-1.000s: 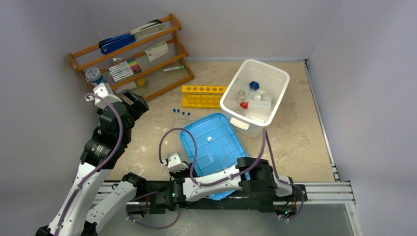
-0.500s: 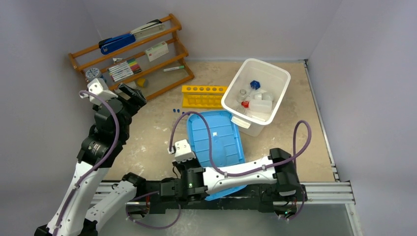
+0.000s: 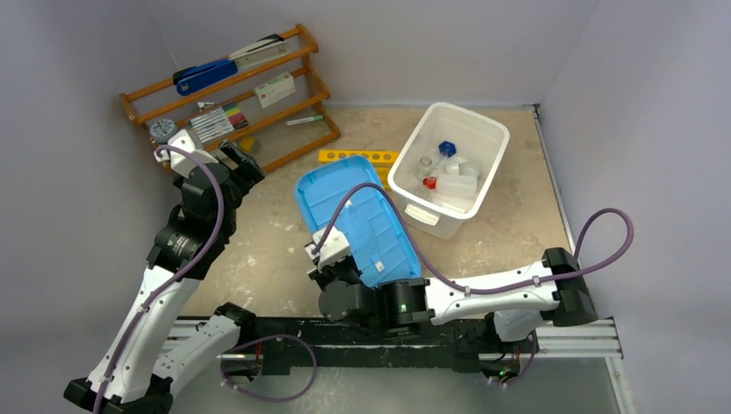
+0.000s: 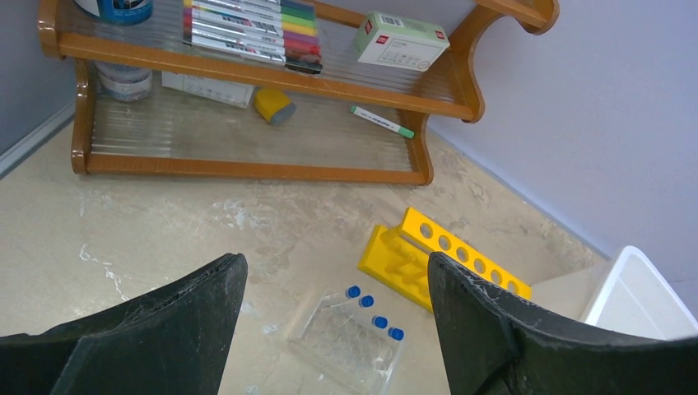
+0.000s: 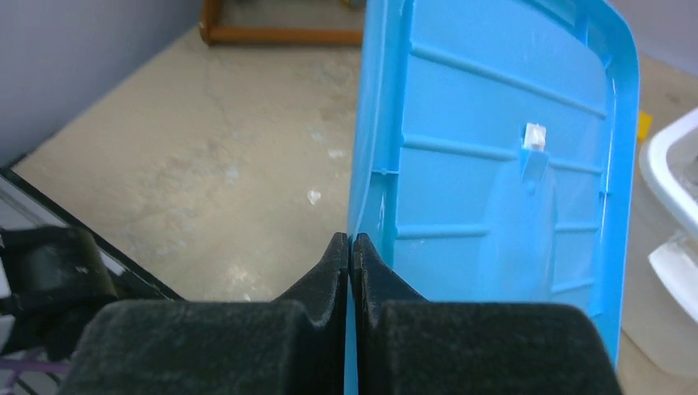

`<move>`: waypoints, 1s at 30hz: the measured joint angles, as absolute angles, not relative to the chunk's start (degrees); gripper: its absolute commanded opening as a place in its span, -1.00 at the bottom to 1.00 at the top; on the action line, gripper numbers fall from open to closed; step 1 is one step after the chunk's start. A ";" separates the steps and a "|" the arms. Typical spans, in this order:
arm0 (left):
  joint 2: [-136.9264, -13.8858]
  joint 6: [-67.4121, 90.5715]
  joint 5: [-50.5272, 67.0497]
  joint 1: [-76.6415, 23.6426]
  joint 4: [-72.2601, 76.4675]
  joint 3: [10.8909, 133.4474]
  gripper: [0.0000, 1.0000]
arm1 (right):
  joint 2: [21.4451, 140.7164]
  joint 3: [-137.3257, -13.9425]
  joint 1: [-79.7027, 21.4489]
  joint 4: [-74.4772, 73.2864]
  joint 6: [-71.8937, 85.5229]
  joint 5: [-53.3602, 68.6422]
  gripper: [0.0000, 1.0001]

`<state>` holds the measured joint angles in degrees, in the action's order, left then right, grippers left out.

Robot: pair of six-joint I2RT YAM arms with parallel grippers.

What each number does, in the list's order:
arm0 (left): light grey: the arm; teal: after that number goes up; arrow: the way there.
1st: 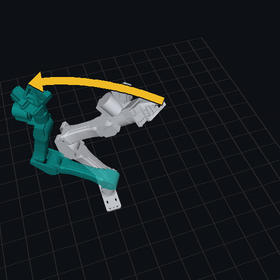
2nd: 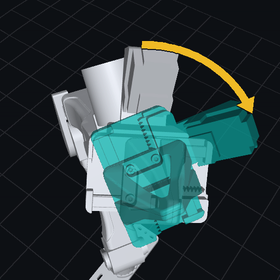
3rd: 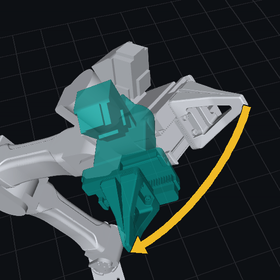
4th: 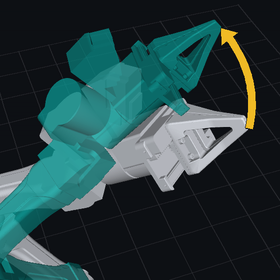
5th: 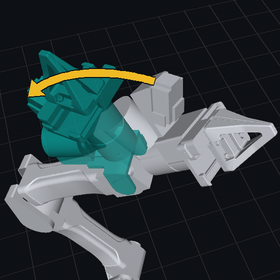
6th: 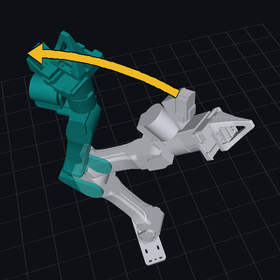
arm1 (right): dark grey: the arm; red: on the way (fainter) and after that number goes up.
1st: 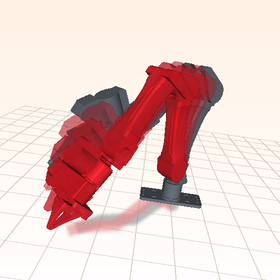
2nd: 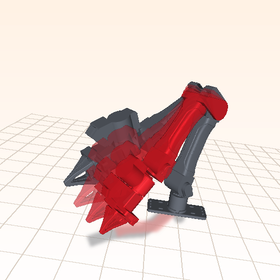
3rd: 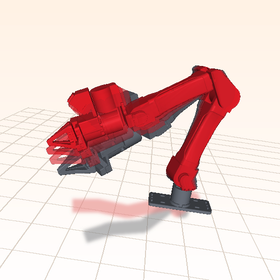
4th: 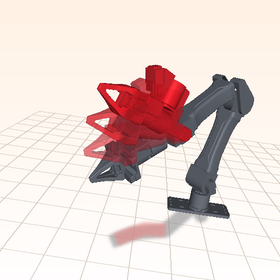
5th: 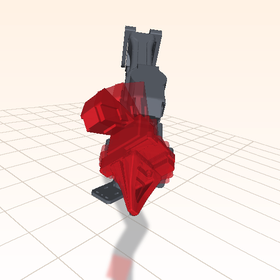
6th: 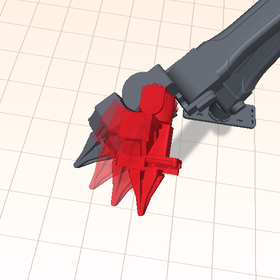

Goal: Organize the chemistry lab equipment
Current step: Pick up the storage box lid at the center of the board.

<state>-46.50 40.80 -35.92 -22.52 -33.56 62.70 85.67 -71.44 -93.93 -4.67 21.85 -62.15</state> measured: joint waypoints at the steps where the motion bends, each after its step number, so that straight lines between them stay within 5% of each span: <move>1: -46.46 40.77 -36.12 -22.50 -33.56 62.72 0.61 | 85.49 -71.81 -93.71 -1.80 19.46 -61.84 -1.00; 16: -45.56 39.00 -33.34 -22.50 -26.55 61.10 0.62 | 72.99 -73.14 -88.07 19.53 1.21 -48.05 -1.00; 30: -57.28 42.57 0.51 -21.78 9.06 52.53 0.64 | 49.17 -71.37 -82.37 24.18 1.63 -37.39 -1.00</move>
